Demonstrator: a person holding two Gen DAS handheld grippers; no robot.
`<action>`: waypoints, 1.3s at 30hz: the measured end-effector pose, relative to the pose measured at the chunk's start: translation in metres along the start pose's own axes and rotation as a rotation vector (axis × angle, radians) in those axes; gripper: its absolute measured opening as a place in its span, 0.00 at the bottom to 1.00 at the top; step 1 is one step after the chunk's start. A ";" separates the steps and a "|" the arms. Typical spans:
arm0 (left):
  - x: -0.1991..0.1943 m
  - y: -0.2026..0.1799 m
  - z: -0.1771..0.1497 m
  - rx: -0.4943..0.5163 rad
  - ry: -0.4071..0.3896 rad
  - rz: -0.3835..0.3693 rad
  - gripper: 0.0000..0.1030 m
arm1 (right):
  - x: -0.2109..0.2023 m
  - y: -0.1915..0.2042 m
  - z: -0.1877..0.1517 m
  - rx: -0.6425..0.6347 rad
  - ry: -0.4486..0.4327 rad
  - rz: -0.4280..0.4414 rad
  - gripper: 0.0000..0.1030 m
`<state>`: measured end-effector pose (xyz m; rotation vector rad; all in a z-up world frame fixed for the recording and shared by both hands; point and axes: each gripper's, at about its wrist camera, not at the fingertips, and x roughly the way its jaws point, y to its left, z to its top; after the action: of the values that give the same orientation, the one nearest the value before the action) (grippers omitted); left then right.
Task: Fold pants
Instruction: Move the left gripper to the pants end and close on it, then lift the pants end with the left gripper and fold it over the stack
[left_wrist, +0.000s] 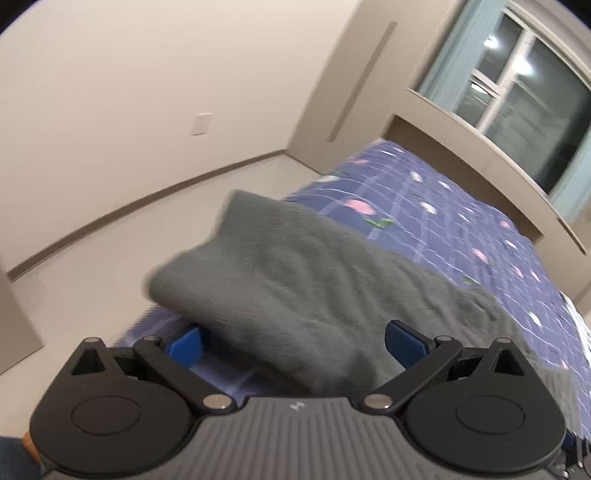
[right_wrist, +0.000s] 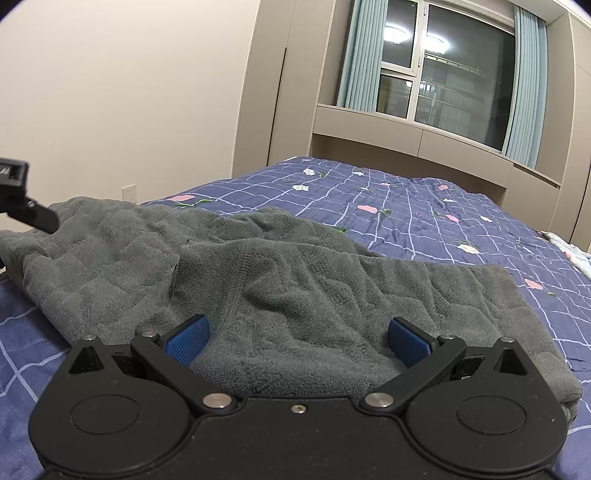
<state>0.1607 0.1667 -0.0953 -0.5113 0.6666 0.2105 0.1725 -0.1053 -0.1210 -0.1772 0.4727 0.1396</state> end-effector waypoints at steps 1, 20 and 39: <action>-0.002 0.009 0.001 -0.032 -0.014 -0.005 0.99 | 0.000 0.000 0.000 0.000 0.000 0.000 1.00; 0.012 0.053 0.022 -0.134 -0.081 -0.039 0.14 | 0.000 0.000 -0.001 0.001 -0.001 0.000 1.00; 0.025 0.110 -0.001 -0.393 0.032 -0.071 0.75 | 0.000 -0.002 0.000 0.006 -0.003 0.004 1.00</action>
<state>0.1414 0.2608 -0.1538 -0.9153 0.6388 0.2685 0.1725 -0.1068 -0.1207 -0.1699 0.4704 0.1423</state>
